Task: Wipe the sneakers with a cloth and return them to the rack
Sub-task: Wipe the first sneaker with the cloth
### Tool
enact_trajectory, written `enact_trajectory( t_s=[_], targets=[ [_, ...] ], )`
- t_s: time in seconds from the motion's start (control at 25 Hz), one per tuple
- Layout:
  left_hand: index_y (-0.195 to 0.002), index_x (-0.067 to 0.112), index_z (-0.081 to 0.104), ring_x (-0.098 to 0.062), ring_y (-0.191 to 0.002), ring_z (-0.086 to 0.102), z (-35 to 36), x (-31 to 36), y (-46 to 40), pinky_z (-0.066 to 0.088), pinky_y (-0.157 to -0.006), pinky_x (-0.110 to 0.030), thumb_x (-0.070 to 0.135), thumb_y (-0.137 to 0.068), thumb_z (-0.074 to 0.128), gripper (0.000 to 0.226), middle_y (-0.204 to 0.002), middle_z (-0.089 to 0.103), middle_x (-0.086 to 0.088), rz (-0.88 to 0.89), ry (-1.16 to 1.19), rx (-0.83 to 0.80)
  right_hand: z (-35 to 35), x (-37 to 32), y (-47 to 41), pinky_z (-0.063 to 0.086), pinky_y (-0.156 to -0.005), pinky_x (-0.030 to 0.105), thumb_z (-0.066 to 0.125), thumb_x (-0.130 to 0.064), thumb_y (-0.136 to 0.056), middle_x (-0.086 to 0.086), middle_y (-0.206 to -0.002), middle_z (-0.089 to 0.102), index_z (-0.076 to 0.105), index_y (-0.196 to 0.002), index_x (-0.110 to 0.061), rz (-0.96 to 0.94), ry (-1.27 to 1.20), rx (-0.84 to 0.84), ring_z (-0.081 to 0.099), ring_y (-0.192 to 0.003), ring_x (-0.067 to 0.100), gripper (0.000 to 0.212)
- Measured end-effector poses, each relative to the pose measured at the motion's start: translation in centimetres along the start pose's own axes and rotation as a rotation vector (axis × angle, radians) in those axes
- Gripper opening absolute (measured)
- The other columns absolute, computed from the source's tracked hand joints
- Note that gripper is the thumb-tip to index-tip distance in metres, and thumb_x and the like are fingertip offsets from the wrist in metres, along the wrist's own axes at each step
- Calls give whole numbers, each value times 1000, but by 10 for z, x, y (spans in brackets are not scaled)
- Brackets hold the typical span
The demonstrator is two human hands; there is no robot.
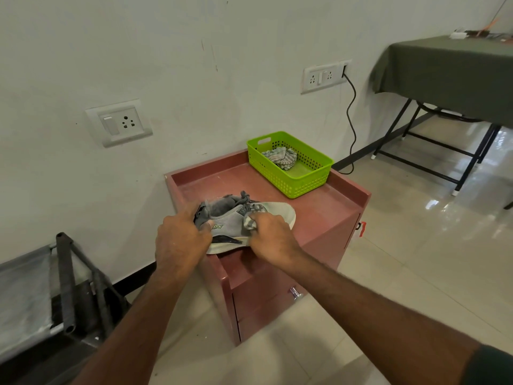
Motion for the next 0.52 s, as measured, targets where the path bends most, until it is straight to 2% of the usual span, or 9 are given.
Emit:
enact_trajectory(
  t_s=[0.04,0.12,0.16,0.24,0.32,0.4,0.44,0.52],
  targets=[
    [-124,23,63,-19,-75,60,-1,0,1,51,-68,-31,28,-89,70,35,-95,74,-6,8,7,-3,0,-5,-1,45,-83,33,50,-1,-83,11,-115,69,67,-116,-14,-49,-97,29,58,-111,34,39],
    [-124,22,63,-17,-76,60,-2,2,3,53,-70,-32,29,-90,70,35,-97,74,-5,27,24,-14,5,-15,3,42,-105,30,49,5,-81,7,-133,64,63,-130,-16,-200,-254,-22,53,-129,25,55],
    [-123,23,63,-18,-76,61,-2,2,4,52,-70,-32,30,-91,70,34,-97,74,-5,34,30,-20,10,-20,9,35,-113,28,48,8,-79,5,-141,58,61,-133,-18,-307,-266,-108,46,-137,19,62],
    [-124,24,62,-21,-78,64,-2,2,4,55,-71,-34,31,-91,69,35,-96,74,-5,29,35,-26,12,-13,12,30,-117,27,46,12,-74,2,-145,54,62,-133,-20,-442,-179,-255,41,-140,13,68],
    [-125,26,61,-23,-79,66,-2,1,4,58,-73,-38,31,-91,68,35,-95,74,-5,9,31,-33,-1,13,0,43,-108,30,50,7,-75,3,-135,63,68,-125,-21,-397,50,-262,53,-130,18,61],
    [-124,28,60,-27,-83,67,-1,-1,2,60,-75,-42,34,-90,67,36,-97,74,-6,-7,27,-39,-22,52,-13,49,-92,32,51,-1,-80,9,-122,69,70,-120,-20,-186,295,-159,61,-117,29,48],
    [-124,28,60,-28,-84,68,-2,-1,3,60,-76,-43,35,-89,67,36,-98,74,-6,-10,29,-43,-34,72,-16,48,-91,33,52,-3,-82,12,-122,68,68,-122,-19,-71,321,-79,60,-115,32,47],
    [-122,28,60,-29,-84,67,-2,0,2,60,-75,-43,37,-88,67,36,-97,74,-6,-7,20,-44,-49,90,-13,45,-98,31,53,2,-83,10,-134,62,61,-135,-22,15,116,92,56,-123,29,58]
  ],
)
Point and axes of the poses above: each hand's wrist, its own y-axis away from the middle knuckle, its own z-axis out of the palm, x = y × z, the point moved 5 cm from there along -y, towards the middle knuckle
